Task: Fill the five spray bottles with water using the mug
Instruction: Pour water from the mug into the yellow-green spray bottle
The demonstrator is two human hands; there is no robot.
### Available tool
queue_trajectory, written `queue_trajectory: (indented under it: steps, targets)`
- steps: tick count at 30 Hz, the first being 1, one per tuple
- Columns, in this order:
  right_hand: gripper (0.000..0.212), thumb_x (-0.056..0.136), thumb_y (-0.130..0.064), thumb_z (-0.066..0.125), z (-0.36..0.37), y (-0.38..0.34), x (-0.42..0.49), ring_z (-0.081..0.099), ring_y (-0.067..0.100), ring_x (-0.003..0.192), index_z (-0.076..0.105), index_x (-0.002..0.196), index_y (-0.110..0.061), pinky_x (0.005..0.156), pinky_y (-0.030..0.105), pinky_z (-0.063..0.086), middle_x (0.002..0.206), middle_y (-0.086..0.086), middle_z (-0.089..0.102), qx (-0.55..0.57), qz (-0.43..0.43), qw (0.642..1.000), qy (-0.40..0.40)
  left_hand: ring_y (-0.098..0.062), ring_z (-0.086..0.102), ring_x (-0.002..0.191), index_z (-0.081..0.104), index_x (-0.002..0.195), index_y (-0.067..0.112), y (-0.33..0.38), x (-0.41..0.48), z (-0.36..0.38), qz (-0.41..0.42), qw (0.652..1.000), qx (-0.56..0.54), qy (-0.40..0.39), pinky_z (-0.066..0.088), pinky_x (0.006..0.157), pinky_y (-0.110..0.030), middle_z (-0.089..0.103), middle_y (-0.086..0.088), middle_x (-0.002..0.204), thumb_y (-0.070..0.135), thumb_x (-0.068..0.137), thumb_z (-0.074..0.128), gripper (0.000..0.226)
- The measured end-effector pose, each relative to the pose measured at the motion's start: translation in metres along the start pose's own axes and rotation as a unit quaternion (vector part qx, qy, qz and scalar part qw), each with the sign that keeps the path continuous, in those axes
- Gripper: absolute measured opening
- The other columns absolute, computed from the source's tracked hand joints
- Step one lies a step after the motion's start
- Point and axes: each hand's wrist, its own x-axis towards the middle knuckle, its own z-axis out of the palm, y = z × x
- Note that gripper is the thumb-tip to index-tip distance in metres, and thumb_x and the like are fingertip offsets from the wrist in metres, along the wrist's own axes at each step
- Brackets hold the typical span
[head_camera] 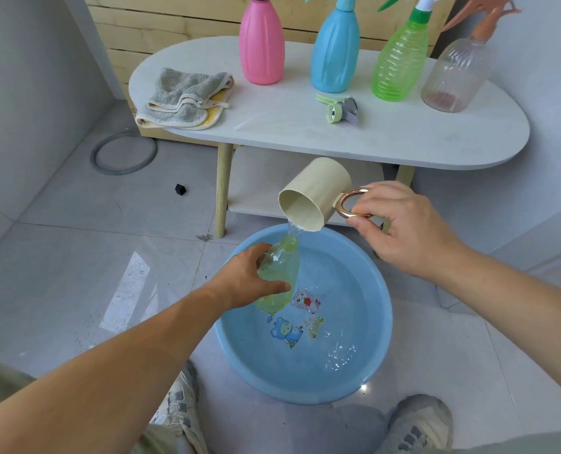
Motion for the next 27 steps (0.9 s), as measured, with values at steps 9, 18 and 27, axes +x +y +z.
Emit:
queue_trajectory:
  steps: [9,18,27]
  targets:
    - [0.031,0.094,-0.029,0.055,0.006,0.006,0.000,0.057,0.031,0.108,0.075,0.088,-0.006,0.101,0.028,0.040,0.088,0.004,0.065,-0.056,-0.098,0.994,0.006,-0.014,0.063,0.115,0.054,0.140,0.027,0.002,0.000,0.000,0.000,1.000,0.003,0.000,0.053,0.103,-0.033,0.066,0.008,0.124,0.041,0.074,0.092,0.077]
    - [0.019,0.090,-0.026,0.064,0.024,0.003,-0.003,0.060,0.020,0.103,0.075,0.082,-0.012,0.090,0.024,0.045,0.086,-0.002,0.070,0.020,0.026,0.999,0.032,-0.015,0.064,0.115,0.055,0.140,0.028,-0.001,-0.001,0.000,-0.002,1.000,-0.004,-0.003,0.054,0.101,-0.034,0.067,0.008,0.123,0.041,0.074,0.092,0.077]
    - [0.047,0.092,-0.039,0.064,0.087,0.068,-0.020,0.033,0.012,0.048,0.062,0.072,0.003,0.050,0.028,0.028,0.054,0.001,0.040,0.120,0.307,0.940,-0.090,-0.013,0.064,0.117,0.054,0.142,0.030,-0.021,-0.001,0.004,-0.021,1.000,0.022,-0.009,0.053,0.105,-0.036,0.067,0.010,0.124,0.047,0.070,0.092,0.083]
